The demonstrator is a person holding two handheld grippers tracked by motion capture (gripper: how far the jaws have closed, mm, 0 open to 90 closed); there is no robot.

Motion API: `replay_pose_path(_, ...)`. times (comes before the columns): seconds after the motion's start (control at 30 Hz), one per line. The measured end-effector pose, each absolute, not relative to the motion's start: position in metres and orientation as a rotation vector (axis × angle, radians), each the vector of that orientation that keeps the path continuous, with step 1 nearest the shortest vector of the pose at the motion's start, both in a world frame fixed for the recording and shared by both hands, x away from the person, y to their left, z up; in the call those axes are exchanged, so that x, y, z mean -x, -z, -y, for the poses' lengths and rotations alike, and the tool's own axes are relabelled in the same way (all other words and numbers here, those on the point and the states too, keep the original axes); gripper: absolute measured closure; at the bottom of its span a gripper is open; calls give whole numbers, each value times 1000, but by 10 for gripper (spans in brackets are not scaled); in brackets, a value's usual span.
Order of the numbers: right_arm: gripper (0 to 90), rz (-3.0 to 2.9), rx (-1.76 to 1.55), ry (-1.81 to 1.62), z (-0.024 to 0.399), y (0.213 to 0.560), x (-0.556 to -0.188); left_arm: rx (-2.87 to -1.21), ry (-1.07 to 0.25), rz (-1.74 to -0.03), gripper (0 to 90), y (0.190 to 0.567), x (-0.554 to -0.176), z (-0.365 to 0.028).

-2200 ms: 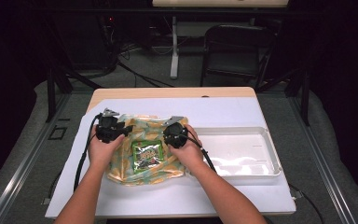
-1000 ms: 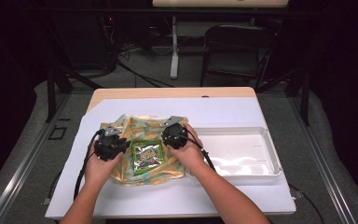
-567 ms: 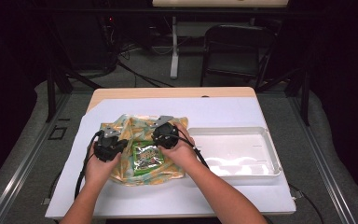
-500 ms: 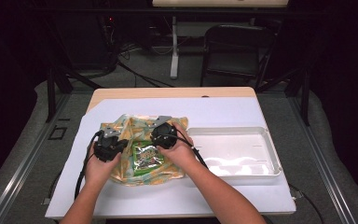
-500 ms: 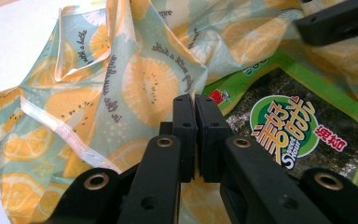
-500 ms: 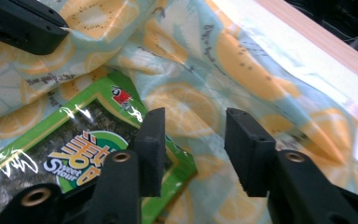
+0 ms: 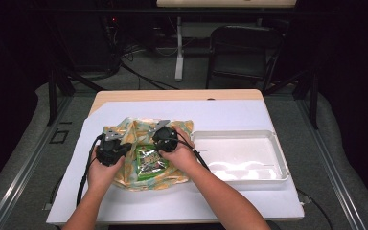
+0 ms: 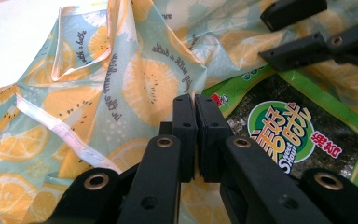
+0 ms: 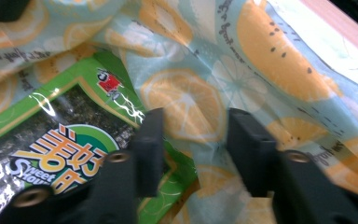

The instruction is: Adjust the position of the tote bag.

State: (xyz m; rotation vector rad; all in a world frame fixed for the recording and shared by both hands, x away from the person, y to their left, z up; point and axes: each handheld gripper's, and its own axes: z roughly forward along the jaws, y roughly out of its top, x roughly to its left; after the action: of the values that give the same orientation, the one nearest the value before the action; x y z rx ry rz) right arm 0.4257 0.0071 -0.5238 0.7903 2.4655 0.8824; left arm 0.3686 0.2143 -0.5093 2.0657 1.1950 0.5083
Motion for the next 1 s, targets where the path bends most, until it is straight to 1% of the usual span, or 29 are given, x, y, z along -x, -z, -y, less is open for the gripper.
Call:
replay_pose_path(0.07, 684, -2469, -797, -877, -7, 524, -427, -2071, -507, -1194, 876, 510, -368, -214)
replay_pose_path(0.1, 742, -2471, -808, -880, -8, 524, -427, -2074, -510, -1192, 876, 510, -368, -214)
replay_pose_path(0.27, 829, -2455, -845, -888, -10, 522, -431, -2079, -510, -1197, 876, 511, -368, -214)
replay_pose_path(0.47, 858, -2457, -909, -885, -10, 522, -440, -2060, -514, -1209, 876, 513, -368, -216)
replay_pose_path(0.7, 855, -2433, -1001, -904, -6, 525, -452, -2068, -493, -1205, 875, 512, -367, -219)
replay_pose_path(1.0, 856, -2433, -1046, -852, -5, 535, -463, -2060, -498, -1212, 875, 513, -367, -220)
